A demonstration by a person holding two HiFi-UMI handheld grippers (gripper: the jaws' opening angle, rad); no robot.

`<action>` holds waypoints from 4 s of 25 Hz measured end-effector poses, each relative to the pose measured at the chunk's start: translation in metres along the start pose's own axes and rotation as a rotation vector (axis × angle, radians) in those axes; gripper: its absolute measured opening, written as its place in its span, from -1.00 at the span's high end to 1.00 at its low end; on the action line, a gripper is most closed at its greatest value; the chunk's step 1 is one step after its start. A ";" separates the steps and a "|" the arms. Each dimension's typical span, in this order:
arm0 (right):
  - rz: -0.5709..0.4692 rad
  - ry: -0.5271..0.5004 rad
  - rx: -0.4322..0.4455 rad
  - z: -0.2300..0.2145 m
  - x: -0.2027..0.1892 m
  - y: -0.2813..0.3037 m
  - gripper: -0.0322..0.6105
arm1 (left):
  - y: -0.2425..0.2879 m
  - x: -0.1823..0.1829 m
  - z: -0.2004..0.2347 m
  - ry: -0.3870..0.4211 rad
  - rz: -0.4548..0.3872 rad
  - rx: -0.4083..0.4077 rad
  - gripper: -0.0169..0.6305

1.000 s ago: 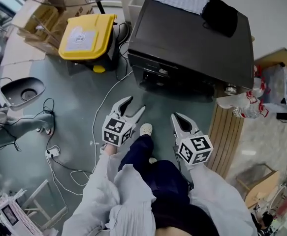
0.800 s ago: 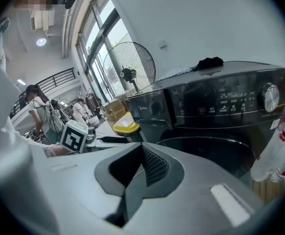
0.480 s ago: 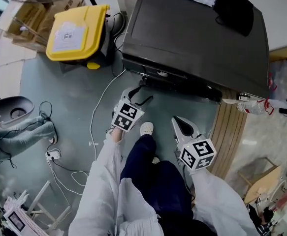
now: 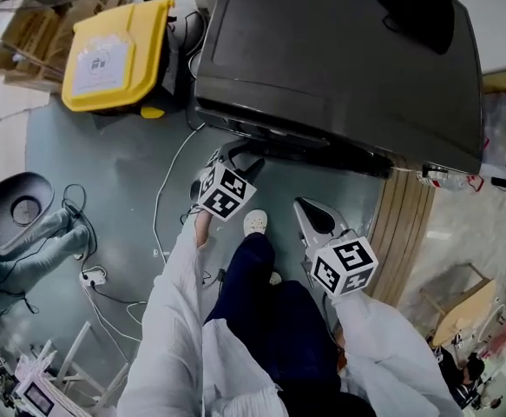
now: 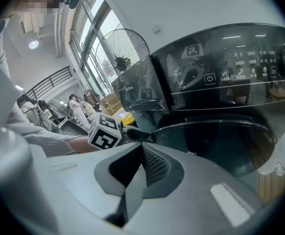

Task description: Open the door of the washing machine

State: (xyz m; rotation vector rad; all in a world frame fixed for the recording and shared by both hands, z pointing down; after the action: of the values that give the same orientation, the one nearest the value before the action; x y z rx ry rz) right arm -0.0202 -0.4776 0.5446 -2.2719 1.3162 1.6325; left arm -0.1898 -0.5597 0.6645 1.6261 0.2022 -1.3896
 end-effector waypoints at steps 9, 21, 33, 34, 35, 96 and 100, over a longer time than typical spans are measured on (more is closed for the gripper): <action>0.013 0.006 -0.009 -0.001 -0.005 -0.003 0.87 | 0.009 -0.001 -0.001 0.179 0.089 -0.086 0.55; 0.023 0.010 -0.005 0.011 -0.018 -0.012 0.87 | -0.006 -0.013 -0.018 0.216 0.115 -0.089 0.61; 0.008 0.027 0.015 0.026 -0.038 -0.029 0.87 | -0.037 -0.045 -0.076 0.179 0.109 -0.099 0.67; 0.006 0.028 0.019 0.028 -0.039 -0.031 0.87 | -0.040 -0.048 -0.083 0.172 0.111 -0.104 0.67; 0.004 0.028 0.023 0.030 -0.041 -0.034 0.87 | -0.042 -0.050 -0.090 0.167 0.112 -0.108 0.68; -0.204 0.083 -0.303 0.049 -0.254 -0.419 0.87 | -0.045 -0.110 -0.477 -0.054 -0.030 -0.016 0.68; -0.194 0.101 -0.319 0.045 -0.260 -0.432 0.87 | -0.038 -0.107 -0.495 -0.055 -0.017 -0.051 0.66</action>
State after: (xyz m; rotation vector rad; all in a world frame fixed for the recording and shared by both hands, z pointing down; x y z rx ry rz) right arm 0.2065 -0.0246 0.5536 -2.5937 0.8660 1.7871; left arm 0.0850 -0.1327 0.6834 1.5460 0.2177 -1.4294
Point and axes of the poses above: the fingertips, and each gripper's own axes: y forward along the fingers, z to its left, x out of its top, the point moved 8 cm from there along -y, backward along the fingers, and after that the axes turned 13 degrees about -z, right-handed, at the moved point
